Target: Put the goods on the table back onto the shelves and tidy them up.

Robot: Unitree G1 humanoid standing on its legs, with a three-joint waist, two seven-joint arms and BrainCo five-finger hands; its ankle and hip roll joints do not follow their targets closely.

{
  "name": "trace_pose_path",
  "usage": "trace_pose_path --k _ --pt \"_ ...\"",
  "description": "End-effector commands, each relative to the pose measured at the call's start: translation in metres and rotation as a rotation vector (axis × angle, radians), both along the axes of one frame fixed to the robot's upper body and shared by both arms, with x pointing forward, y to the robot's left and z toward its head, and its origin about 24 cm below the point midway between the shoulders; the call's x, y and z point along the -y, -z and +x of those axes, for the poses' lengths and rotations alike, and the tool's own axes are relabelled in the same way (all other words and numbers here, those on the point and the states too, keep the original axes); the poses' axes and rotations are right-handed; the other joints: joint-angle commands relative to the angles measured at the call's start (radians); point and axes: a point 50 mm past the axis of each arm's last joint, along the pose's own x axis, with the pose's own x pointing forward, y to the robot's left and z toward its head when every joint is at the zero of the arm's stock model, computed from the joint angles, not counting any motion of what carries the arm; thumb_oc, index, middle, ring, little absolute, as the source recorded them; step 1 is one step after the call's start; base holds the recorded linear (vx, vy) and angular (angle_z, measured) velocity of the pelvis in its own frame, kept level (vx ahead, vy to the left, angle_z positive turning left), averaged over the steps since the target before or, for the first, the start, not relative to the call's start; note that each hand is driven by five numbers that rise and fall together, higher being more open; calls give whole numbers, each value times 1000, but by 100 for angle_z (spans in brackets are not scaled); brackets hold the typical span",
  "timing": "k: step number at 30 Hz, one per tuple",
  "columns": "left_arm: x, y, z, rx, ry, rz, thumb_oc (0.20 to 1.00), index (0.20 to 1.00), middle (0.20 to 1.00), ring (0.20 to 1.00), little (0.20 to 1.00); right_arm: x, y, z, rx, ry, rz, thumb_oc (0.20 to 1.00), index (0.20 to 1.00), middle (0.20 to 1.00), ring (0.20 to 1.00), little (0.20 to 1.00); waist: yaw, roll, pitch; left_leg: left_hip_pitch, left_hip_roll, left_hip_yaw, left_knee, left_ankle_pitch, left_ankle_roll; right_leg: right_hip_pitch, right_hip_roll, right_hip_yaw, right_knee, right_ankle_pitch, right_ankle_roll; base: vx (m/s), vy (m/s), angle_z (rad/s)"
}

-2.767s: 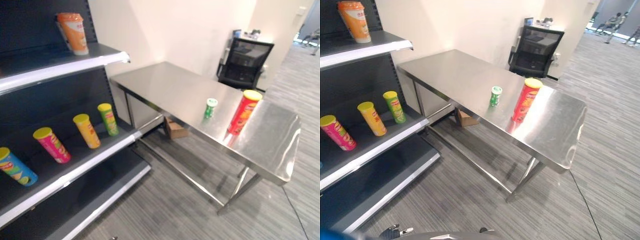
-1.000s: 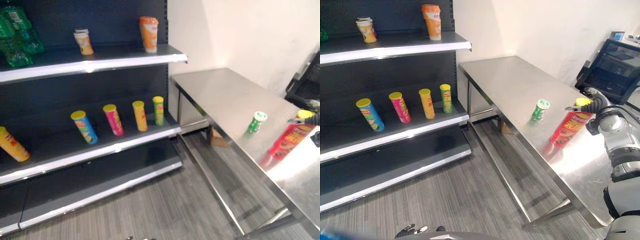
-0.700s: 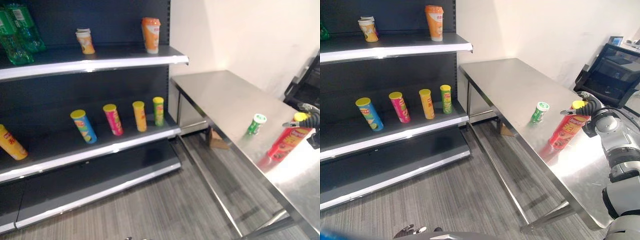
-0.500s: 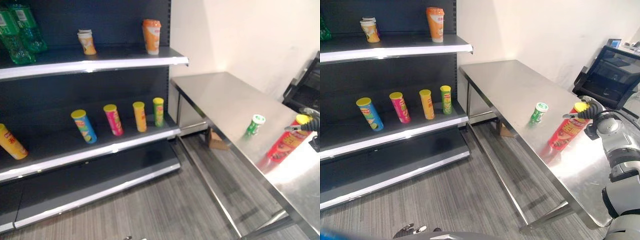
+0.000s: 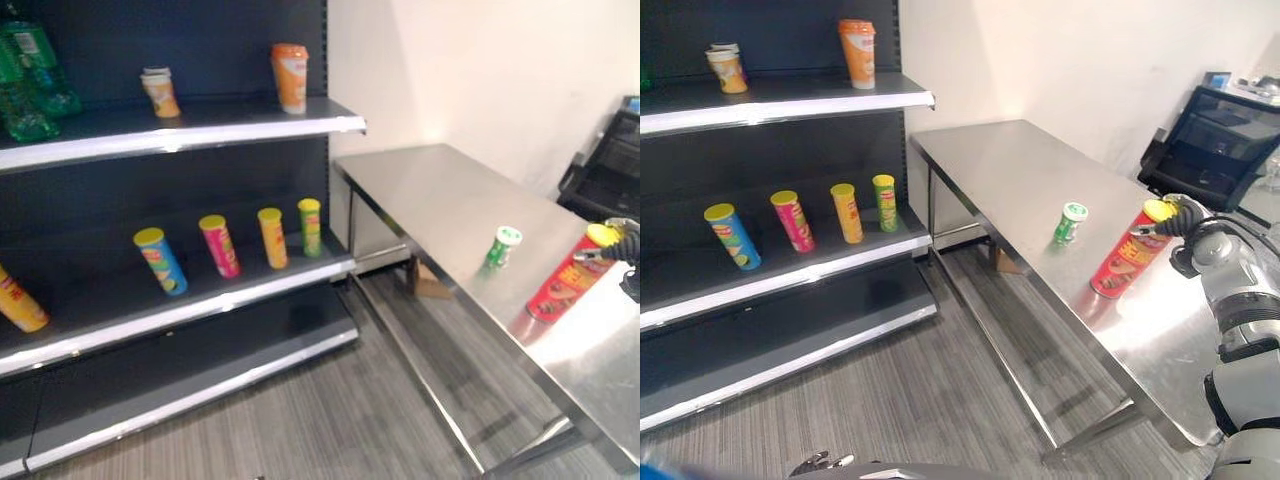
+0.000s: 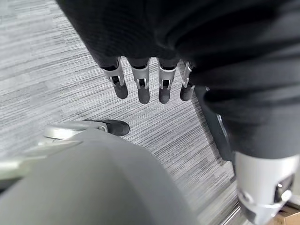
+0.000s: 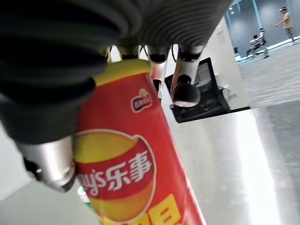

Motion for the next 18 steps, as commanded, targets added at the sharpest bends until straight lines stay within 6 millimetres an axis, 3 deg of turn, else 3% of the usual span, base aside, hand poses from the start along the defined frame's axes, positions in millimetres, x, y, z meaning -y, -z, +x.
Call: trace_pose_path --k 1,3,7,9,10,12,13,14,15,18 --pt "-14 -9 28 98 -23 31 1000 1000 1000 1000 1000 -8 -26 0 186 -45 13 200 200 200 200 200 15 -65 49 85 -1 34 12 -90 -34 -11 -27 54 32 -63 10 -85 -23 -11" --pt "-15 -13 35 140 -45 33 1000 1000 1000 1000 1000 -13 -40 -11 326 -99 46 200 200 200 200 200 25 -66 73 39 -27 -9 86 -112 -26 -20 -32 59 38 -66 7 -87 -25 -3" --pt "-16 -15 39 174 -54 33 1000 1000 1000 1000 1000 -17 -59 -31 472 -175 107 200 200 200 200 200 31 -70 94 -19 -38 -12 143 -115 -31 -20 -47 36 43 -68 11 -68 55 16" --pt "-21 -16 35 169 -56 41 1000 1000 1000 1000 1000 -21 -69 -43 565 -233 162 200 200 200 200 200 36 -68 97 -27 15 -9 116 -87 -48 -28 -59 19 55 -70 19 -27 125 36" --pt "-21 -16 35 169 -53 42 1000 1000 1000 1000 1000 -21 -68 -44 565 -230 162 200 200 200 200 200 38 -68 97 -25 16 -9 113 -85 -49 -27 -58 19 56 -71 19 -22 232 17" --pt "-29 -18 34 175 -84 71 1000 1000 1000 1000 1000 -34 -84 -53 618 -309 106 200 200 200 200 200 26 -72 100 -12 124 34 72 -28 -56 -40 -98 9 61 -70 41 -20 295 22" --pt "-29 -18 34 175 -83 71 1000 1000 1000 1000 1000 -33 -84 -53 618 -308 106 200 200 200 200 200 28 -72 101 -10 124 35 71 -28 -56 -40 -97 9 61 -70 41 9 379 25" --pt "-34 -19 35 185 -92 91 1000 1000 1000 1000 1000 -39 -92 -58 655 -341 89 200 200 200 200 200 17 -60 91 -4 187 62 46 37 -71 -44 -120 5 57 -69 63 37 450 31" --pt "-36 -20 35 188 -87 101 1000 1000 1000 1000 1000 -41 -95 -61 667 -354 85 200 200 200 200 200 16 -50 84 -3 212 56 34 72 -88 -43 -133 5 54 -66 76 38 448 39" --pt "-36 -21 35 188 -75 111 1000 1000 1000 1000 1000 -49 -101 -65 698 -393 79 200 200 200 200 200 21 -33 67 -5 217 1 35 76 -106 -41 -160 14 52 -54 98 83 490 30"
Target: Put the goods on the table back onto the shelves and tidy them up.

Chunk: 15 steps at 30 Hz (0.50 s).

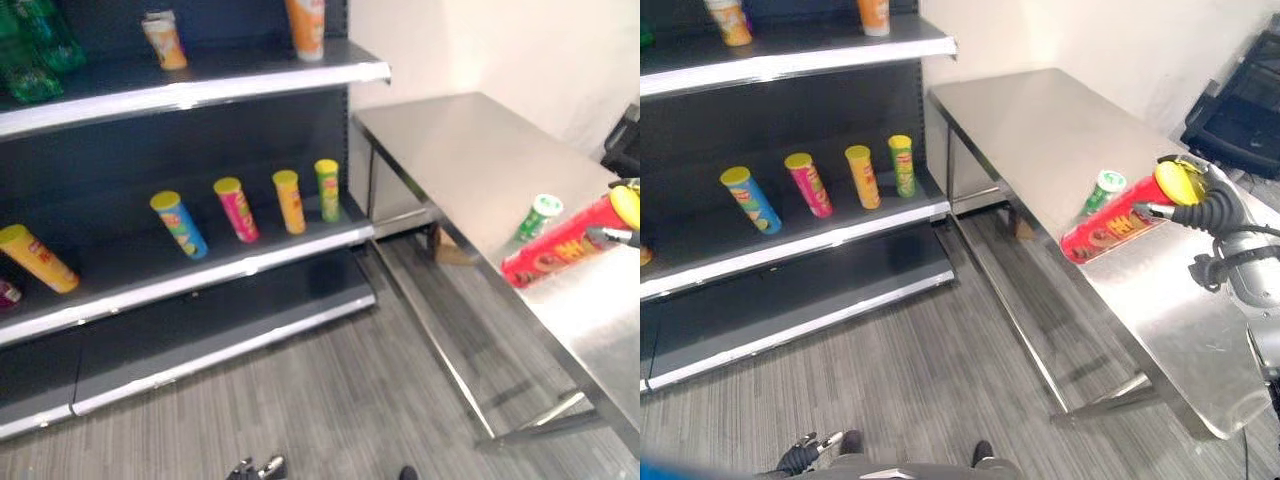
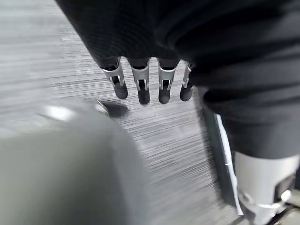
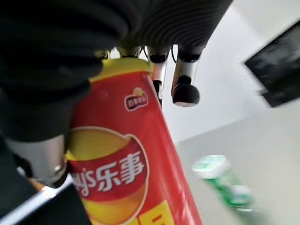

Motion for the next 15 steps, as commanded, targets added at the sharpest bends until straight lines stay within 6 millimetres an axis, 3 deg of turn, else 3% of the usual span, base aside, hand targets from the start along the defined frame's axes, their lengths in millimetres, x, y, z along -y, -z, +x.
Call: trace_pose_path --k 1,2,3,4,5,6,7,8,9,10,11,12,13,14,15 --pt "-25 -13 19 69 67 104 1000 1000 1000 1000 1000 -30 -55 -3 248 -149 -51 200 200 200 200 200 29 -10 -75 -26 -24 -85 -9 92 0 -24 -98 104 42 -65 102 35 533 38" --pt "-24 -14 22 72 82 103 1000 1000 1000 1000 1000 -32 -53 -3 245 -152 -51 200 200 200 200 200 26 -13 -79 -21 -43 -73 -6 41 6 -27 -126 108 47 -50 111 34 536 36" --pt "-25 -14 22 72 82 104 1000 1000 1000 1000 1000 -32 -53 -3 245 -151 -50 200 200 200 200 200 28 -16 -78 -20 -46 -71 -3 39 8 -27 -129 110 46 -49 112 25 361 26" --pt "-24 -14 25 68 120 112 1000 1000 1000 1000 1000 -30 -53 -6 256 -140 -49 200 200 200 200 200 27 -21 -86 -15 -73 -55 -12 6 16 -36 -171 108 52 -15 132 -8 607 16" --pt "-21 -16 33 71 198 129 1000 1000 1000 1000 1000 -37 -51 -3 263 -155 -52 200 200 200 200 200 29 -34 -85 9 -141 -17 -45 -33 48 -76 -246 111 87 104 150 -14 749 16" --pt "-22 -17 34 75 208 134 1000 1000 1000 1000 1000 -41 -50 0 264 -167 -47 200 200 200 200 200 35 -37 -79 15 -162 -2 -51 -42 62 -99 -276 106 109 184 153 -32 532 12" --pt "-22 -17 34 75 207 134 1000 1000 1000 1000 1000 -41 -50 0 264 -168 -46 200 200 200 200 200 37 -41 -80 15 -166 2 -50 -42 65 -103 -280 112 107 188 155 -58 342 2" --pt "-25 -20 37 85 217 143 1000 1000 1000 1000 1000 -50 -50 3 264 -200 -54 200 200 200 200 200 46 -35 -69 11 -188 21 -52 -40 81 -134 -302 78 139 226 143 -94 367 -14" --pt "-28 -23 40 98 217 149 1000 1000 1000 1000 1000 -56 -48 7 260 -221 -50 200 200 200 200 200 47 -29 -67 1 -202 31 -52 -41 89 -146 -301 51 159 189 128 -119 620 -21" --pt "-36 -25 41 98 218 158 1000 1000 1000 1000 1000 -66 -47 8 245 -270 -57 200 200 200 200 200 47 -19 -56 -4 -228 24 -52 -45 110 -156 -222 71 227 89 91 -75 430 -10" --pt "-36 -25 41 98 218 158 1000 1000 1000 1000 1000 -66 -47 8 245 -270 -57 200 200 200 200 200 46 -20 -57 -7 -229 24 -52 -43 111 -160 -222 71 228 90 90 -27 380 13" --pt "-37 -25 38 88 223 157 1000 1000 1000 1000 1000 -70 -50 8 245 -298 -68 200 200 200 200 200 46 -16 -53 -6 -240 18 -52 -39 119 -165 -161 93 250 25 73 17 215 20" --pt "-37 -23 33 72 224 150 1000 1000 1000 1000 1000 -73 -50 8 235 -321 -79 200 200 200 200 200 46 -15 -50 -2 -253 11 -52 -36 128 -178 -91 110 272 -34 56 30 342 10" --pt "-38 -21 26 49 215 142 1000 1000 1000 1000 1000 -83 -52 9 223 -377 -95 200 200 200 200 200 48 -25 -46 -2 -288 6 -52 -28 141 -185 31 139 262 -98 28 16 274 2" --pt "-37 -20 23 41 205 137 1000 1000 1000 1000 1000 -88 -52 10 220 -408 -97 200 200 200 200 200 50 -34 -48 -6 -307 5 -52 -22 146 -187 76 146 241 -107 17 5 176 8"
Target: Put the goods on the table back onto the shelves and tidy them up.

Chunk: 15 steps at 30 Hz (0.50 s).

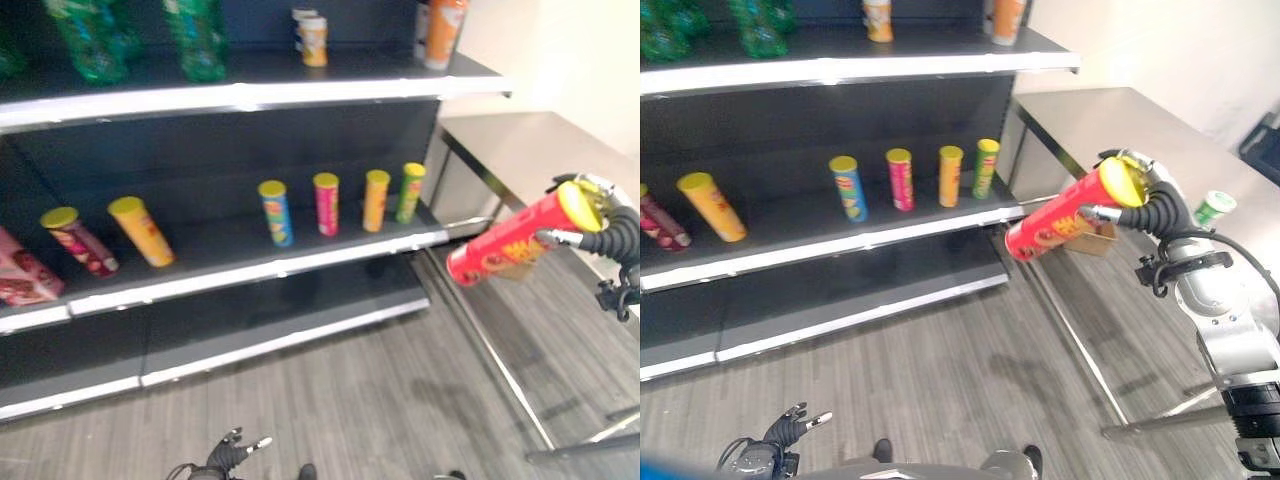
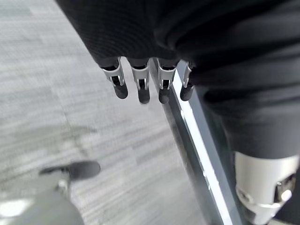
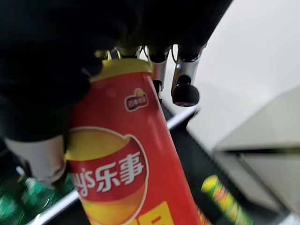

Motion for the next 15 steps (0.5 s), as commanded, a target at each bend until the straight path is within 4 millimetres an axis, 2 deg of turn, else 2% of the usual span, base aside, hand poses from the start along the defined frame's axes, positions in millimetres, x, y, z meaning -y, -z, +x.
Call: trace_pose_path --k 1,2,3,4,5,6,7,9,10,11,12,13,14,15 --pt "-6 -4 3 4 44 13 1000 1000 1000 1000 1000 -13 -55 0 210 -97 -6 200 200 200 200 200 22 -66 -27 17 -54 18 -32 -24 -70 51 116 -10 -111 -63 -58 5 89 27" --pt "-6 -2 -2 -9 28 8 1000 1000 1000 1000 1000 -22 -56 1 205 -138 -21 200 200 200 200 200 28 -78 -27 16 -75 18 -32 -26 -64 63 152 4 -143 -65 -72 44 96 36" --pt "-4 1 -5 -19 6 1 1000 1000 1000 1000 1000 -36 -55 2 191 -199 -79 200 200 200 200 200 35 -93 -25 21 -110 3 -32 -32 -51 76 181 46 -205 -57 -90 40 100 28" --pt "-4 1 -6 -19 5 0 1000 1000 1000 1000 1000 -37 -55 2 190 -200 -79 200 200 200 200 200 34 -93 -21 25 -110 3 -32 -33 -50 83 181 46 -210 -55 -90 84 85 10" --pt "-3 3 -9 -23 -38 -8 1000 1000 1000 1000 1000 -49 -52 3 173 -254 -99 200 200 200 200 200 50 -104 -18 29 -131 -18 -21 -37 -45 103 189 91 -252 -32 -90 53 29 -2" --pt "-3 3 -10 -22 -40 -9 1000 1000 1000 1000 1000 -50 -52 4 173 -256 -99 200 200 200 200 200 49 -103 -16 31 -131 -17 -21 -38 -45 107 189 92 -256 -30 -89 64 44 -1" --pt "-2 3 -10 -16 -56 -11 1000 1000 1000 1000 1000 -57 -51 4 172 -287 -101 200 200 200 200 200 58 -108 -10 15 -141 -21 28 -52 -44 117 181 96 -270 -21 -91 26 30 0" --pt "2 2 -4 31 -100 -34 1000 1000 1000 1000 1000 -68 -50 5 157 -337 -130 200 200 200 200 200 69 -112 13 -51 -157 -21 175 -92 -69 150 165 87 -308 -15 -91 9 67 29" --pt "5 3 -3 34 -107 -43 1000 1000 1000 1000 1000 -71 -47 9 138 -344 -149 200 200 200 200 200 73 -113 25 -82 -148 -16 215 -88 -91 170 159 85 -329 -14 -90 70 175 63" --pt "5 3 -4 31 -119 -47 1000 1000 1000 1000 1000 -77 -43 10 118 -362 -169 200 200 200 200 200 78 -109 20 -94 -99 2 205 -86 -92 187 145 71 -341 -24 -83 86 155 58" --pt "5 3 -5 31 -120 -47 1000 1000 1000 1000 1000 -77 -43 10 118 -363 -170 200 200 200 200 200 78 -109 20 -93 -99 2 204 -86 -92 188 146 72 -341 -24 -83 132 165 46" --pt "4 3 -6 30 -124 -42 1000 1000 1000 1000 1000 -79 -42 11 111 -369 -176 200 200 200 200 200 81 -111 14 -91 -68 -1 172 -74 -90 191 134 71 -340 -29 -79 99 134 22" --pt "2 3 -6 30 -126 -38 1000 1000 1000 1000 1000 -81 -41 12 104 -375 -180 200 200 200 200 200 83 -113 11 -99 -34 -14 148 -51 -88 185 123 72 -333 -37 -77 139 205 13" --pt "0 1 -5 37 -131 -28 1000 1000 1000 1000 1000 -83 -42 13 107 -383 -177 200 200 200 200 200 84 -112 9 -115 9 -33 113 -4 -94 178 114 69 -322 -55 -76 141 226 11"
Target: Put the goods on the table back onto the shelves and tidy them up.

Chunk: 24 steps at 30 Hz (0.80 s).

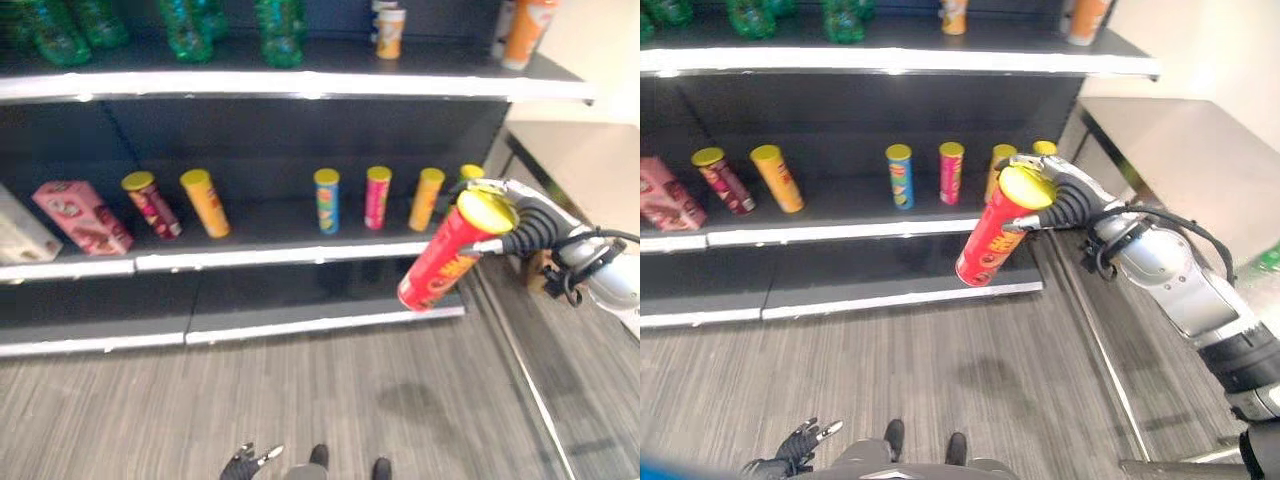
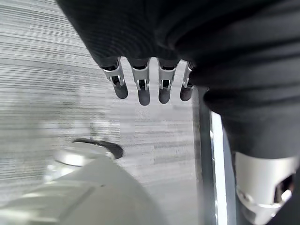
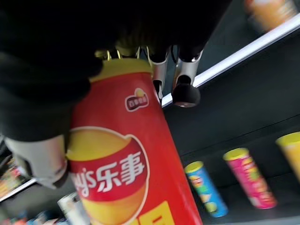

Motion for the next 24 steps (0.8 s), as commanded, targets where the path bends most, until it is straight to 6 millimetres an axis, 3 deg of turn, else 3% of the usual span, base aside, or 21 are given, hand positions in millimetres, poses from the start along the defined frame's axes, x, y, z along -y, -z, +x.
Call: trace_pose_path --k 1,2,3,5,6,7,8,11,12,16,18,20,24 --pt "-26 -12 8 50 -11 81 1000 1000 1000 1000 1000 -7 -16 1 85 -34 32 200 200 200 200 200 5 -32 -50 -37 88 -29 -67 57 26 -19 -37 91 42 -102 118 153 234 9" --pt "-29 -12 8 47 -19 91 1000 1000 1000 1000 1000 -8 -14 1 79 -32 35 200 200 200 200 200 4 -28 -52 -44 123 -34 -117 92 14 -13 -43 93 42 -120 123 268 385 6" --pt "-34 -14 9 47 -22 111 1000 1000 1000 1000 1000 -5 -10 2 76 -16 47 200 200 200 200 200 -2 -19 -58 -83 172 4 -167 122 -6 12 -67 85 38 -146 135 215 300 11" --pt "-36 -14 9 39 -14 124 1000 1000 1000 1000 1000 -3 -7 2 70 1 51 200 200 200 200 200 -1 -13 -62 -105 186 29 -167 131 -16 29 -83 81 37 -155 144 235 320 34" --pt "-36 -14 6 28 -6 124 1000 1000 1000 1000 1000 -3 -6 1 62 1 40 200 200 200 200 200 1 2 -76 -84 191 34 -167 117 -26 39 -89 84 38 -154 151 341 449 28" --pt "-34 -13 4 14 16 131 1000 1000 1000 1000 1000 -2 -3 0 57 9 49 200 200 200 200 200 -1 18 -89 -79 190 29 -167 140 -40 62 -104 73 38 -157 167 444 628 8" --pt "-31 -12 6 -2 77 142 1000 1000 1000 1000 1000 -2 5 -1 34 19 53 200 200 200 200 200 -3 28 -101 -54 152 38 -167 127 -33 72 -163 70 58 -141 190 428 617 -15" --pt "-34 -13 5 -16 137 165 1000 1000 1000 1000 1000 -5 12 0 20 15 64 200 200 200 200 200 4 17 -107 -24 105 65 -159 99 -9 58 -220 83 100 -101 212 242 395 -20" --pt "-41 -16 7 -15 142 181 1000 1000 1000 1000 1000 -11 17 1 6 2 68 200 200 200 200 200 9 11 -103 -10 68 93 -150 68 26 22 -258 83 162 -52 215 253 529 -7" --pt "-47 -19 8 -18 144 200 1000 1000 1000 1000 1000 -18 19 4 6 -13 74 200 200 200 200 200 14 4 -83 18 16 119 -151 37 71 -43 -301 48 274 68 202 115 334 -12" --pt "-49 -20 10 -16 147 202 1000 1000 1000 1000 1000 -19 23 3 0 -10 69 200 200 200 200 200 2 0 -74 34 1 109 -159 27 81 -76 -265 70 308 86 184 133 178 6" --pt "-44 -19 16 -2 152 189 1000 1000 1000 1000 1000 -27 20 4 -5 -46 88 200 200 200 200 200 -9 7 -53 51 -11 80 -167 12 86 -141 -186 81 201 20 180 163 120 34" --pt "-35 -20 30 30 159 178 1000 1000 1000 1000 1000 -33 29 12 -34 -32 91 200 200 200 200 200 -23 6 -7 74 -24 45 -163 -4 90 -207 -146 113 92 47 198 103 -11 26"
